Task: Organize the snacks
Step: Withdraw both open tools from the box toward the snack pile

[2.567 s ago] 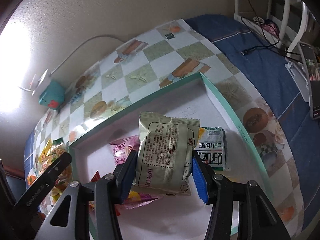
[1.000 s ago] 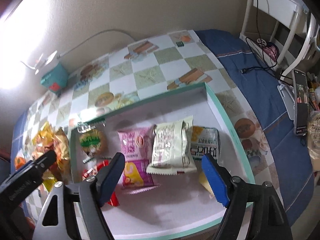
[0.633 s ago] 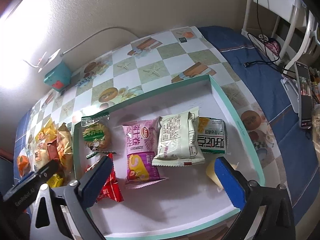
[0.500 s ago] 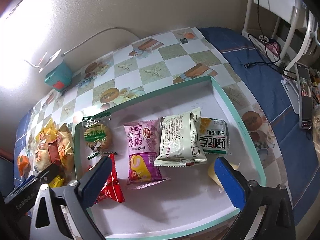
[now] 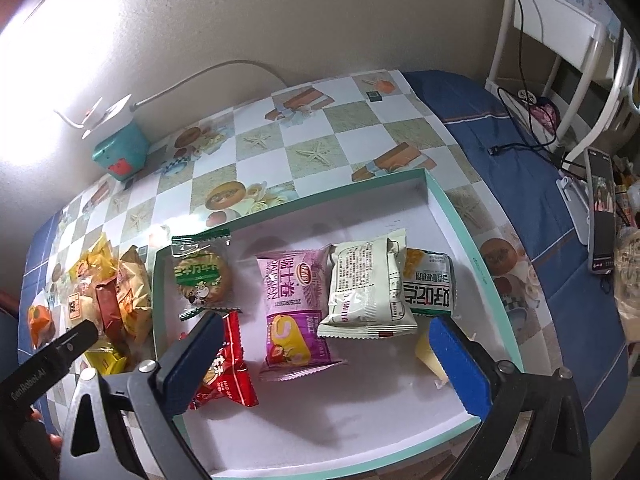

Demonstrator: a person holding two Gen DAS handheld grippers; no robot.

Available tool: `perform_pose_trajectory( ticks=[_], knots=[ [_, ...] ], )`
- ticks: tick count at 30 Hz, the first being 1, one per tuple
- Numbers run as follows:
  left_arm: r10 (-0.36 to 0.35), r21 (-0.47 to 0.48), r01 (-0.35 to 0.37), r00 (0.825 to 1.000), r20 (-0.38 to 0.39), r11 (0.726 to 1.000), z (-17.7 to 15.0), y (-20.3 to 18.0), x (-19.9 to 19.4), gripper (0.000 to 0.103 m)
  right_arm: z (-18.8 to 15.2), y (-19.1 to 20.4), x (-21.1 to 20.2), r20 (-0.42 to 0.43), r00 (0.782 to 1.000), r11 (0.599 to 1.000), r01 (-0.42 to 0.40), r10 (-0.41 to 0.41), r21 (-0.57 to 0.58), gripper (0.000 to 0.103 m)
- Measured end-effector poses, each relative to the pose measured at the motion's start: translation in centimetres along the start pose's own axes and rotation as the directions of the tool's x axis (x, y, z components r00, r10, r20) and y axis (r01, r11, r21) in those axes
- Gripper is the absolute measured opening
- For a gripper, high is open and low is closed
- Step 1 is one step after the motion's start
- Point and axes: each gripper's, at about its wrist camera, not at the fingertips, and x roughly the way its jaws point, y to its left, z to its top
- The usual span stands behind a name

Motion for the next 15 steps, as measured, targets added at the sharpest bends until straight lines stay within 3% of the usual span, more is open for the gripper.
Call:
perform_pose_trajectory(
  ticks=[4,8,12,15],
  knots=[
    [0.007,-0.007,-0.007,1.0,0.022,1.0,0.6,1.3,-0.8,0.1,0.0,0.9,-0.3,0.003,1.0,1.0,-0.017,0.017,0.016,0.103],
    [0.046,-0.047,-0.044,0.997,0.054,0.998,1.4,4.3,-1.7,0.1,-0.4,3.5,-0.1,-0.022,0.994,0.994,-0.106,0.106,-0.019,0.103],
    [0.081,-0.14,-0.073,0.995,0.058,0.987,1.7,8.9,-2.1,0.1,-1.1,6.3,-0.1,-0.032,0.992,0.99,-0.124,0.122,-0.073,0.103],
    [0.115,-0.241,-0.102,0.993,0.04,0.965,1.4,13.4,-2.1,0.1,-1.4,8.0,-0.1,-0.036,0.991,0.985,-0.135,0.132,-0.106,0.103]
  ],
)
